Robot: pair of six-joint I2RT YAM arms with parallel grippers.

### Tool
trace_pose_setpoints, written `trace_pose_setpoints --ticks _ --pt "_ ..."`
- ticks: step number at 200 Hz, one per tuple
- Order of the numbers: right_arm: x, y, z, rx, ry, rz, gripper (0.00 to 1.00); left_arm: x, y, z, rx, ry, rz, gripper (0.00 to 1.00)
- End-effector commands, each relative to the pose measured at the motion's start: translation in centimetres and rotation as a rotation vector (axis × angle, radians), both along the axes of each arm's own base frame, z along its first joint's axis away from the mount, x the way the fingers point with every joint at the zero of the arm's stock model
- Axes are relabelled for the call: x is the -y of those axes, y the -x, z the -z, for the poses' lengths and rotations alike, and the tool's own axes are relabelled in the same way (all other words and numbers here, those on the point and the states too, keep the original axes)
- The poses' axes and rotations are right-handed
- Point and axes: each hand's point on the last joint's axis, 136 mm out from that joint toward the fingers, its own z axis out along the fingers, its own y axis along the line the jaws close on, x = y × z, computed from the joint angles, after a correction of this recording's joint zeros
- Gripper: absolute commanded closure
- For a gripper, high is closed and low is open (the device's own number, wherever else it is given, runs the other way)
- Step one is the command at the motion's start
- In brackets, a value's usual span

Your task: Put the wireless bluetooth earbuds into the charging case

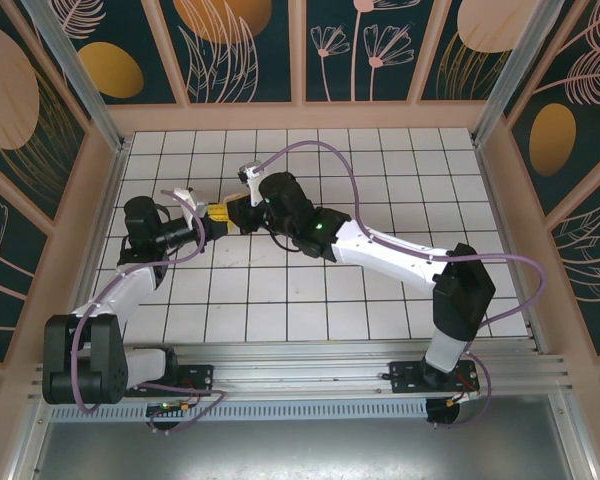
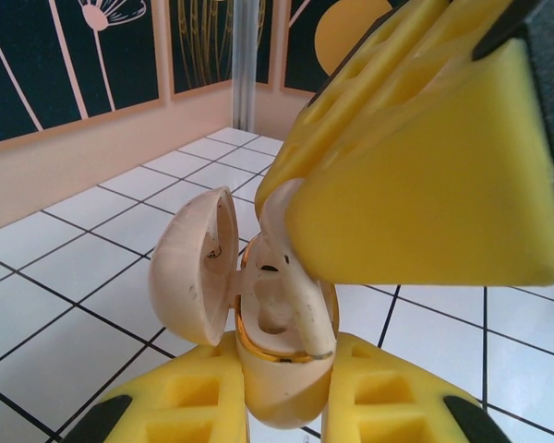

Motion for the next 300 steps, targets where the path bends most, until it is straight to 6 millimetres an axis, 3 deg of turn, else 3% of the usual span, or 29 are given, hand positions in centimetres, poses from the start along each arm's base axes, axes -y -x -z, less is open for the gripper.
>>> trace_pose_setpoints --ticks 1,76,138,221,271,300 --pt "1.0 0.1 2.3 -0.032 0.083 0.034 0.85 0.3 0.5 -3.2 0.146 0.005 0.023 0.99" --pt "2.0 0.2 0.8 -0.023 0.029 0.052 0.85 0.2 0.5 -3.0 0.14 0.002 0.018 0.99" --pt "1.3 0.1 1.6 -0.045 0.028 0.036 0.85 0.3 0.6 -3.2 0.145 0.003 0.022 0.99" --pt "2.7 -0.6 -5.0 0.103 -0.063 0.087 0.84 0.7 1.1 -2.4 0.117 0.006 0.039 0.99" --pt "2.1 -1.0 -5.3 0.125 -0.05 0.076 0.84 0.9 1.3 -2.4 0.107 0.011 0.048 0.98" --pt "1.9 -1.1 -4.5 0.117 -0.027 0.07 0.84 0.9 1.2 -2.6 0.108 0.012 0.046 0.98"
